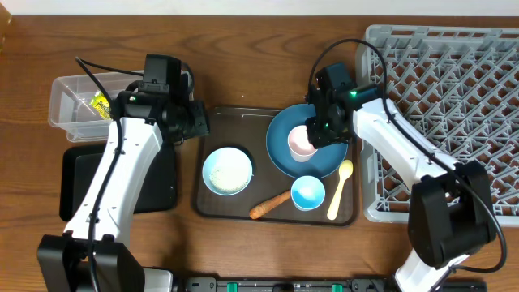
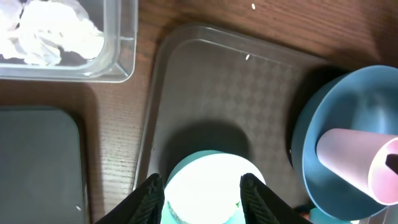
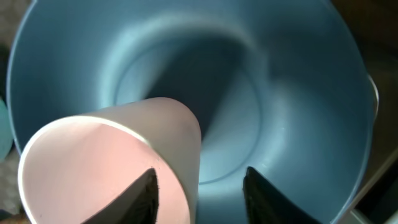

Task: Sort waste into correct bins and load items into the dishwasher rack
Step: 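Carry the pink cup back and lower it onto the blue plate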

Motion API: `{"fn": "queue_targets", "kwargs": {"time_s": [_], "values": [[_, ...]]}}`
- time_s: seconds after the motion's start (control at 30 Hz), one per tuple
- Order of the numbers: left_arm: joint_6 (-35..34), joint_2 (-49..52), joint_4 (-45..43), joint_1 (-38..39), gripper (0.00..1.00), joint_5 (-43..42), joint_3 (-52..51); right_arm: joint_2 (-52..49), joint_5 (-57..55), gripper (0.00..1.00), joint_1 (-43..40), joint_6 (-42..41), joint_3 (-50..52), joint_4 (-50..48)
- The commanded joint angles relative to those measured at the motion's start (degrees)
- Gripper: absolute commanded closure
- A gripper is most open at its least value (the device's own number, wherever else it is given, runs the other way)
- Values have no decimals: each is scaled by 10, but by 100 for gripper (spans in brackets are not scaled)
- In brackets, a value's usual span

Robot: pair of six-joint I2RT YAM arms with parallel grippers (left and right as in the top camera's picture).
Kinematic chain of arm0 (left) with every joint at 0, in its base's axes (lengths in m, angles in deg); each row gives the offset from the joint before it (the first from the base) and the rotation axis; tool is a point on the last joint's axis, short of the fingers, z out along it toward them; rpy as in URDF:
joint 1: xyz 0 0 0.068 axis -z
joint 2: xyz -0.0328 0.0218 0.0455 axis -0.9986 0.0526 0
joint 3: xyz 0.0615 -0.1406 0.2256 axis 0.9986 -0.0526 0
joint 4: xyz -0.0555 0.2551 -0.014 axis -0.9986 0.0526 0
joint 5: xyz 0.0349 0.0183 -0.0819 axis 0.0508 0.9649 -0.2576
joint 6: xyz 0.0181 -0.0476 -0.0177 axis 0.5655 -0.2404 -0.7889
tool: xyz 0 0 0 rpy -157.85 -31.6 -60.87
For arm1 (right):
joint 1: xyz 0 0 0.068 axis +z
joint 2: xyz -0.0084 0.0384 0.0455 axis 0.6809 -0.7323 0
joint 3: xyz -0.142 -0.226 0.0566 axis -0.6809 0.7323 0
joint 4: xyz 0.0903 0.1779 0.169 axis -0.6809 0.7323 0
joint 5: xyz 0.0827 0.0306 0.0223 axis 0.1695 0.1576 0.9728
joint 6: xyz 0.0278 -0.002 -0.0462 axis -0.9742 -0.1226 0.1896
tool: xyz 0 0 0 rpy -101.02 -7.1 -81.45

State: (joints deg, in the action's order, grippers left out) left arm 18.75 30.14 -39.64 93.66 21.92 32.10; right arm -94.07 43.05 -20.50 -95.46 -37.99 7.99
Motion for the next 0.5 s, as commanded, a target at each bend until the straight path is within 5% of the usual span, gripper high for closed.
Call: {"fn": "queue_targets", "kwargs": {"time_s": [0.0, 0.13, 0.47], "values": [[4, -6, -13, 14, 58, -1, 4, 57, 8, 45, 0, 0, -19, -1], [17, -6, -46, 38, 57, -1, 4, 121, 6, 34, -4, 18, -33, 0], [16, 15, -132, 139, 57, -1, 4, 223, -93, 28, -78, -26, -34, 44]]}}
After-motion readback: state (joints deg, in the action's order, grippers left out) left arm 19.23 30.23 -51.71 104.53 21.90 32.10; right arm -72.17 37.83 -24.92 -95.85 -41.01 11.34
